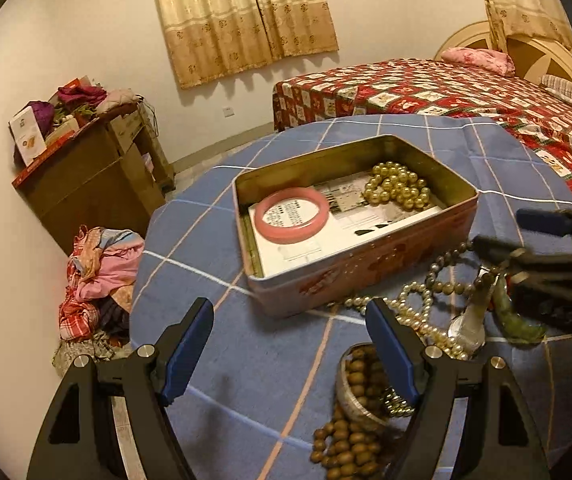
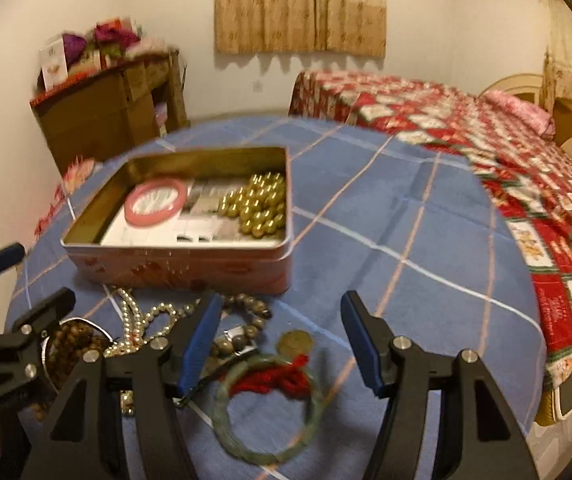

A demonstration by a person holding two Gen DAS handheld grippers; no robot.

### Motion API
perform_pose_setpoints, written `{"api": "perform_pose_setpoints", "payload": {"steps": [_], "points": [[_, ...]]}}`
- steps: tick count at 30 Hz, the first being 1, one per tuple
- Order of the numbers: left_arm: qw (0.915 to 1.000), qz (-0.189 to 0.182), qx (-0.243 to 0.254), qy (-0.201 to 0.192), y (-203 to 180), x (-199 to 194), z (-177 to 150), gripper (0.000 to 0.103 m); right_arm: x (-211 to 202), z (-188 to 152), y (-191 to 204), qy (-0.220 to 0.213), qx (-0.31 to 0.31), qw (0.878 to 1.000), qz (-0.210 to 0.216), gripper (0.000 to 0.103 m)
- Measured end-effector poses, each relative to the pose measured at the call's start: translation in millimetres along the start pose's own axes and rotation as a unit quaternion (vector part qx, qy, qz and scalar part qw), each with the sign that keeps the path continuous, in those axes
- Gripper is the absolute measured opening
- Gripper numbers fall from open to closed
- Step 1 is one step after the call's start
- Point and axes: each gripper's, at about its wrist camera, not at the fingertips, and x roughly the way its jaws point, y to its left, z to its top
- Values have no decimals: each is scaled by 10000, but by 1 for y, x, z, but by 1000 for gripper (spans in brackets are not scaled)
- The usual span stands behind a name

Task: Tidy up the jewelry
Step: 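Withdraw both open tools from the tin toward the remaining jewelry, then grasp the dark bead bracelet with the right tool, then grasp the pearl necklace with the left tool while the right tool holds the dark beads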

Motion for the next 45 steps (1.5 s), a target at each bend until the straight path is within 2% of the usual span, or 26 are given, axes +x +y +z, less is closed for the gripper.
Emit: {"api": "perform_pose_setpoints", "payload": {"steps": [2,3,4,5,7,12,18,25,27,29,31,33,37,38,41,45], "points": [[10000,-38,25,-1,-3,1,1,78,5,-2,1,140,-2,9999,59,64],[10000,-48,54,-5,-5,1,1,79,5,-4,1,178,-5,9998,107,53],[10000,-55,70,-1,-6,2,1,79,6,-6,1,230,-9,9995,201,37],[9999,-70,83,8,-7,2,1,79,5,-7,2,229,-9,9993,307,33],[9999,-89,108,29,-10,3,0,79,0,-9,4,200,-97,9992,325,12],[9998,-136,170,24,-16,1,2,79,-16,-15,3,-37,-119,9993,366,9],[9990,-318,315,9,-30,-2,5,79,-42,-13,-10,-544,41,9984,146,9],[9973,-370,506,371,-51,20,4,77,-37,-13,-18,-561,126,9983,52,9],[9964,-482,467,516,-52,28,3,66,-34,-15,-19,-549,159,9983,72,9],[9951,-627,415,645,-54,34,3,62,-33,-17,-21,-548,185,9983,99,9],[9946,-695,406,654,-55,36,3,52,-33,-19,-23,-559,186,9982,124,9],[9935,-825,452,643,-57,35,2,25,-33,-19,-21,-583,135,9981,126,9],[9939,-884,411,507,-52,27,1,13,-36,-20,-19,-659,82,9977,104,9],[9943,-894,393,439,-50,22,1,0,-37,-20,-18,-683,69,9976,89,9],[9951,-895,331,273,-40,12,3,0,-41,-20,-16,-759,42,9971,80,9],[9944,-1009,90,289,-25,10,4,0,-43,-19,-13,-807,-5,9967,61,9]]}}
